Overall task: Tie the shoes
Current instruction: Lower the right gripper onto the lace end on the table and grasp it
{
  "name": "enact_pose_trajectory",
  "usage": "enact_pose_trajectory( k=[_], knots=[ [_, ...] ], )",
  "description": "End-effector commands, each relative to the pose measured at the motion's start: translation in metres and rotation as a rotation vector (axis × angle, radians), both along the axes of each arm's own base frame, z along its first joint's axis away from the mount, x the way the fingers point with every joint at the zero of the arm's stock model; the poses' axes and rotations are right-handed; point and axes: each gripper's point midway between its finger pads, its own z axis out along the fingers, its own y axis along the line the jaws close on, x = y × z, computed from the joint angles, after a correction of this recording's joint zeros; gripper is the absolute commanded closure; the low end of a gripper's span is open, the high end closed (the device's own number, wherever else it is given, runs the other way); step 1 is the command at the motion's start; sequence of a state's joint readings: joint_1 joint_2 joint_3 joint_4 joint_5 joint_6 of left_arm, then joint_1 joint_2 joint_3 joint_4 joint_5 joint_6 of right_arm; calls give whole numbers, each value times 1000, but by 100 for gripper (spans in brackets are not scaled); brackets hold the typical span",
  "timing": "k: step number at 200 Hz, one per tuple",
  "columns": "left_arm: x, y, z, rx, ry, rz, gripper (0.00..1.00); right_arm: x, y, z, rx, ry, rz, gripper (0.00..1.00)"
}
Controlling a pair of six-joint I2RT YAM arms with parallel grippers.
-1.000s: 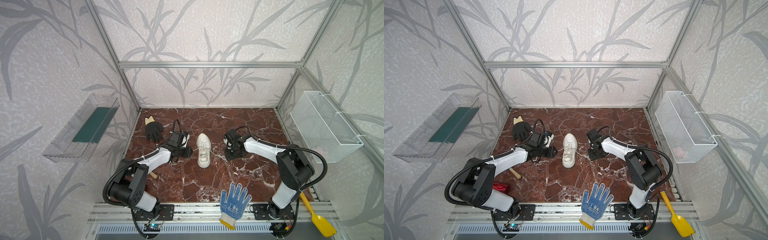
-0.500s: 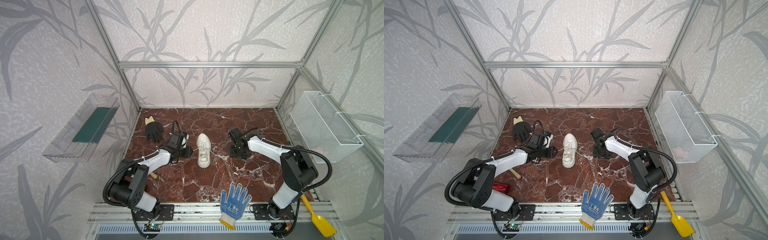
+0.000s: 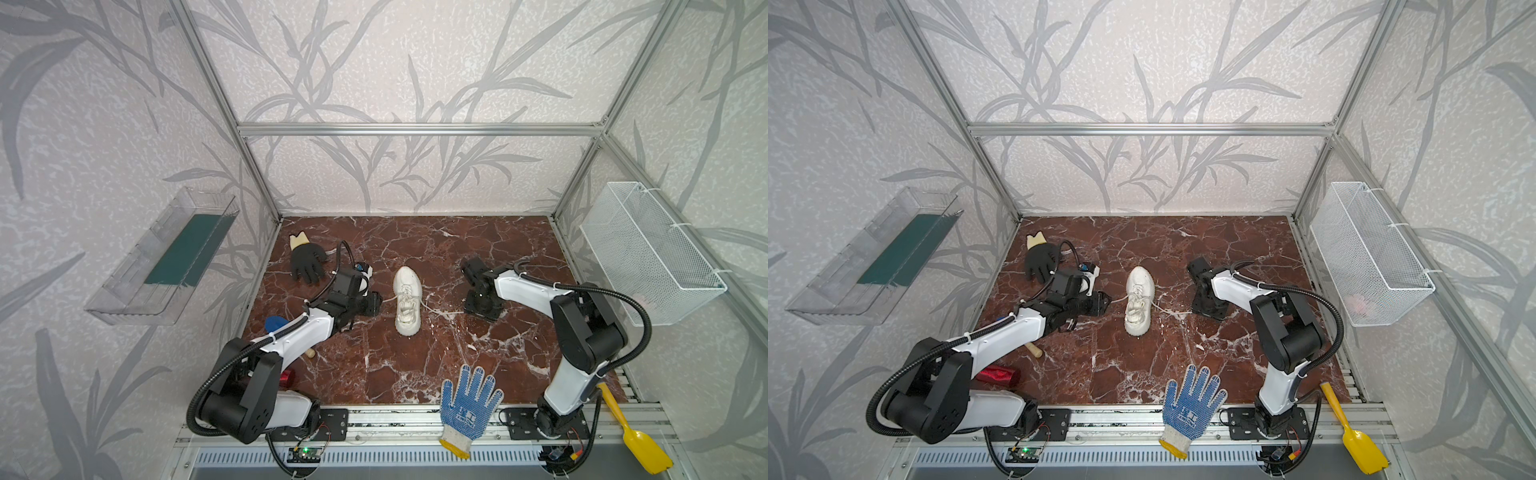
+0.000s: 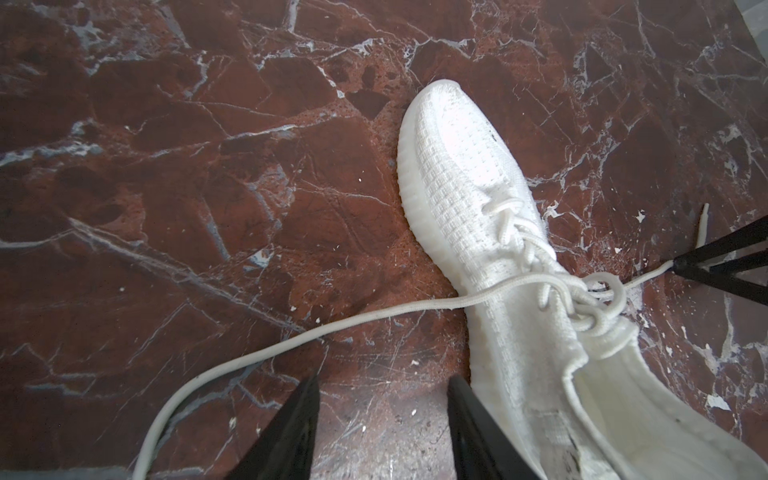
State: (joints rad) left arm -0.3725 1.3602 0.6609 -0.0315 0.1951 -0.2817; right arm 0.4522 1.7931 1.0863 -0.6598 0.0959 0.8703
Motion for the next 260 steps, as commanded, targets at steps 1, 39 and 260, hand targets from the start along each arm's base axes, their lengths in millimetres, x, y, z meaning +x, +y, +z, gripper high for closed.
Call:
enact_pose_trajectory(
  k=[1, 39, 260],
  knots=[
    [-1, 1, 6, -6, -8, 25, 48, -1, -5, -15, -30, 20, -31, 59],
    [-1, 5, 11, 12, -36, 35, 48, 0, 0, -12, -3, 9, -17, 62],
    [-8, 11, 10, 50, -33, 38, 47, 29, -11, -18, -31, -11, -3, 81]
  ],
)
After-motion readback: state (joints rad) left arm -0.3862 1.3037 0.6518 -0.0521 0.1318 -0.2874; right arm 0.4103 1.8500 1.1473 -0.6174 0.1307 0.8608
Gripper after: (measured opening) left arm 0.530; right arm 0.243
